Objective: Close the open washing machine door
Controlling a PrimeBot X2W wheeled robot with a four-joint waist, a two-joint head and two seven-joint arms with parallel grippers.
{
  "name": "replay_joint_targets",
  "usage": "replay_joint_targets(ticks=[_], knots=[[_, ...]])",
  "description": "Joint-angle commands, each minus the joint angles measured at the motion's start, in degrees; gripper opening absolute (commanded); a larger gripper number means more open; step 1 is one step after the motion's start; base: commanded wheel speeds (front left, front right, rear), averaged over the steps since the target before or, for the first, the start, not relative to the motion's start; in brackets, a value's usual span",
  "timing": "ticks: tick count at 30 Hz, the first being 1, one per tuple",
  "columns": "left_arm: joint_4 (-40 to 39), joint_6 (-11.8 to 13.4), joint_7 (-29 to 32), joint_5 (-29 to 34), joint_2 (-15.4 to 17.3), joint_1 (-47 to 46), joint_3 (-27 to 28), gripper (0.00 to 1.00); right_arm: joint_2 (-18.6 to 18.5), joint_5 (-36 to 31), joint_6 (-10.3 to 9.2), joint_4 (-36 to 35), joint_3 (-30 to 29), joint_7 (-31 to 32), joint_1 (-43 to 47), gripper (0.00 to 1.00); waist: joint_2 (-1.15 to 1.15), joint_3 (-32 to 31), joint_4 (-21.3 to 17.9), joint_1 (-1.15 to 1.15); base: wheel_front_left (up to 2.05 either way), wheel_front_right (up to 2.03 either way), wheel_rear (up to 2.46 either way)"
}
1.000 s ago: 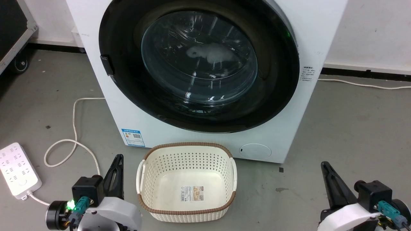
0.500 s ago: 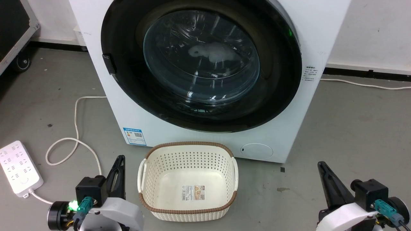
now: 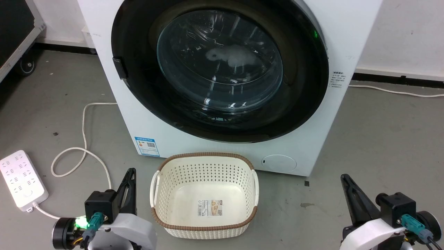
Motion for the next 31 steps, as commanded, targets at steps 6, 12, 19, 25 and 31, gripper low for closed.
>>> replay_joint_targets(ticks=[6,12,19,25,31], knots=[[-0.57,-0.2,0.51,1.58,-0.83,0.91,0.58,0.0,-0.2,-0.73,-0.04,-0.85,0.36,0.99,-0.7,0.0,0.0,0.09,0.21,0.0,0.0,0.0,0.0],[-0.8,-0.28,0.86,2.61,-1.38,1.02,0.96,0.0,-0.21,-1.12,-0.04,-1.2,0.58,1.52,-0.75,0.0,0.0,0.16,0.39,0.0,0.0,0.0,0.0],[-1.02,-0.35,1.19,3.58,-1.9,1.13,1.31,0.0,-0.22,-1.48,-0.04,-1.52,0.77,2.03,-0.79,0.0,0.0,0.23,0.55,0.0,0.0,0.0,0.0],[-1.02,-0.35,1.19,3.58,-1.9,1.13,1.31,0.0,-0.22,-1.48,-0.04,-1.52,0.77,2.03,-0.79,0.0,0.0,0.23,0.55,0.0,0.0,0.0,0.0],[-1.02,-0.35,1.19,3.58,-1.9,1.13,1.31,0.0,-0.22,-1.48,-0.04,-1.52,0.77,2.03,-0.79,0.0,0.0,0.23,0.55,0.0,0.0,0.0,0.0]])
